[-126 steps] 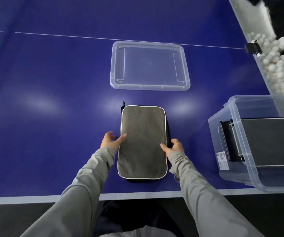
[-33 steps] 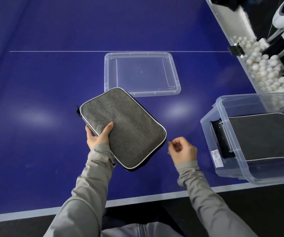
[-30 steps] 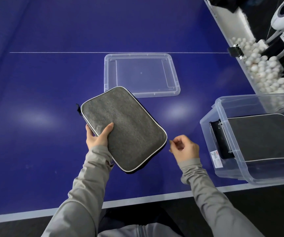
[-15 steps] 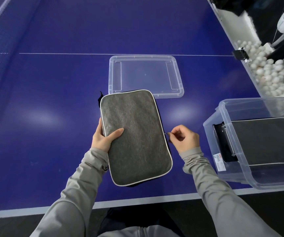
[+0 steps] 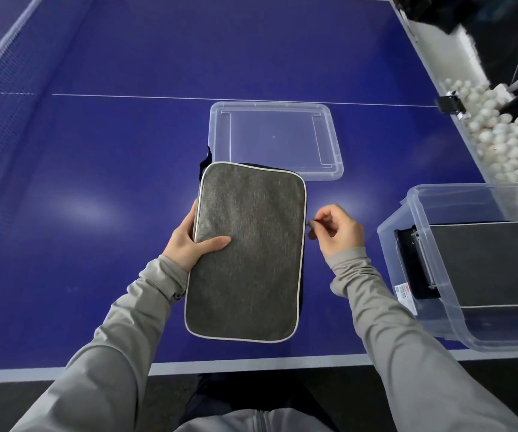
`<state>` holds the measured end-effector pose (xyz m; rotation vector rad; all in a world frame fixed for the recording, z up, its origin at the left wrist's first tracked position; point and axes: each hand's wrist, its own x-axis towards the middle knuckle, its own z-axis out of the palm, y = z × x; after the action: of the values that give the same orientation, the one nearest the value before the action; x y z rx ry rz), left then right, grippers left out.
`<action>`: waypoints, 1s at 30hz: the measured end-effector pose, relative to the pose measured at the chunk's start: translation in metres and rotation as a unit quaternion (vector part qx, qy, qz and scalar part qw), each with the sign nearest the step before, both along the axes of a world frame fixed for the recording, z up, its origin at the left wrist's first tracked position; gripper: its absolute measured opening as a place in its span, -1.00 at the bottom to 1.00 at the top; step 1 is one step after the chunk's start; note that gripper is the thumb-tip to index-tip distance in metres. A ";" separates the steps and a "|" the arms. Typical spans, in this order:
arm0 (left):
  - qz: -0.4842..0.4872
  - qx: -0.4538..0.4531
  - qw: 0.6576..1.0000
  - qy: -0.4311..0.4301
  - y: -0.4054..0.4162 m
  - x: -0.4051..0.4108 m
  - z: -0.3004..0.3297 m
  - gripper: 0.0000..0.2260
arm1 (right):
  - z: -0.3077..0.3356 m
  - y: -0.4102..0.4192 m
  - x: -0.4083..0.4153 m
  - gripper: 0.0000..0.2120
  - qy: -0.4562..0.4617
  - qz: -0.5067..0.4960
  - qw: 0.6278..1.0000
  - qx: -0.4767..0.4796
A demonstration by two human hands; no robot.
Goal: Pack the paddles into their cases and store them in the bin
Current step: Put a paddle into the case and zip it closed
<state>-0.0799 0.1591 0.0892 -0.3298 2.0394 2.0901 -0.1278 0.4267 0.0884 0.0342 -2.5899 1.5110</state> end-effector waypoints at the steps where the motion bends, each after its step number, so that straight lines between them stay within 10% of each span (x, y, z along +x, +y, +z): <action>1: -0.013 -0.006 1.000 0.003 -0.002 0.000 0.001 -0.30 | 0.001 -0.001 -0.001 -0.79 -0.003 -0.001 1.000 -0.009; 23: -0.275 -0.281 0.918 0.055 -0.002 -0.023 0.036 -0.05 | 0.036 -0.012 -0.013 -0.91 -0.005 0.099 0.988 0.121; 30: -0.371 -0.414 0.831 0.026 0.009 -0.030 0.030 -0.09 | 0.040 -0.030 -0.004 -0.93 0.039 0.121 0.986 0.105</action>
<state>-0.1097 0.1684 0.1190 0.3747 2.4386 0.7159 -0.1314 0.3962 0.1287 0.4362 -2.7483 1.2665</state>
